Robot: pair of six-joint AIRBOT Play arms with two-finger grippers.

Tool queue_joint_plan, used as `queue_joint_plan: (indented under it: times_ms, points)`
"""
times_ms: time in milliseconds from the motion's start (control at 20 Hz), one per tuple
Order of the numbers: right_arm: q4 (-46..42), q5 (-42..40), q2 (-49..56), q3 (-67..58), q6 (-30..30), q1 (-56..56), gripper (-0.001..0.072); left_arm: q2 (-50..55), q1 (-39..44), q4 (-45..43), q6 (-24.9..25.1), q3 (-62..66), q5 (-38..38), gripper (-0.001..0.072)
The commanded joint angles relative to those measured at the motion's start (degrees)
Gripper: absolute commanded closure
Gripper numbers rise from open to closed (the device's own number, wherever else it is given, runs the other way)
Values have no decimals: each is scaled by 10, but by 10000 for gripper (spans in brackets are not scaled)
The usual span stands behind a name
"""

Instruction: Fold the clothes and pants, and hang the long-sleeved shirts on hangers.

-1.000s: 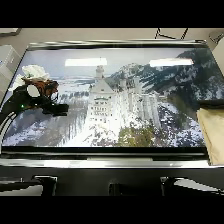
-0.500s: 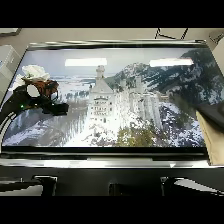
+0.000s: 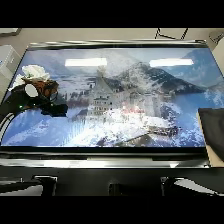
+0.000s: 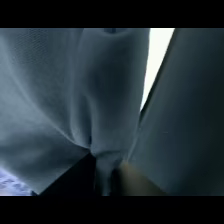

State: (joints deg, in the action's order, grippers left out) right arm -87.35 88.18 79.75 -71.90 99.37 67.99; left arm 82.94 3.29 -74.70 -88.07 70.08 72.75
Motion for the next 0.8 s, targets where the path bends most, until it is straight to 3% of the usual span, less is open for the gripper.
queue_joint_plan:
  times_ms: [0,50,100,250,350,450,600,700,750]
  points:
    - [-24,-15,-1,34,1,0,521,-5,0,6,-7,1,3,684]
    - [-27,-19,-1,35,1,0,189,-6,0,8,-6,1,3,683]
    - [-24,-20,-1,28,-2,0,10,-7,0,9,-7,1,4,684]
    - [63,-44,-1,-76,-39,0,14,-17,0,16,-6,37,3,684]
    - [186,-134,-1,-197,-56,-18,18,-19,-2,14,-4,127,-7,684]
    - [245,-231,-1,-306,-111,-93,21,-18,-1,9,-4,230,-54,684]
    - [239,-266,0,-363,-145,-287,32,-17,4,-92,-66,306,-131,685]
    - [205,-207,16,-344,-87,-416,34,-10,7,-161,-129,301,-62,679]
    - [188,-153,35,-329,-69,-477,31,0,5,-149,-144,288,5,503]
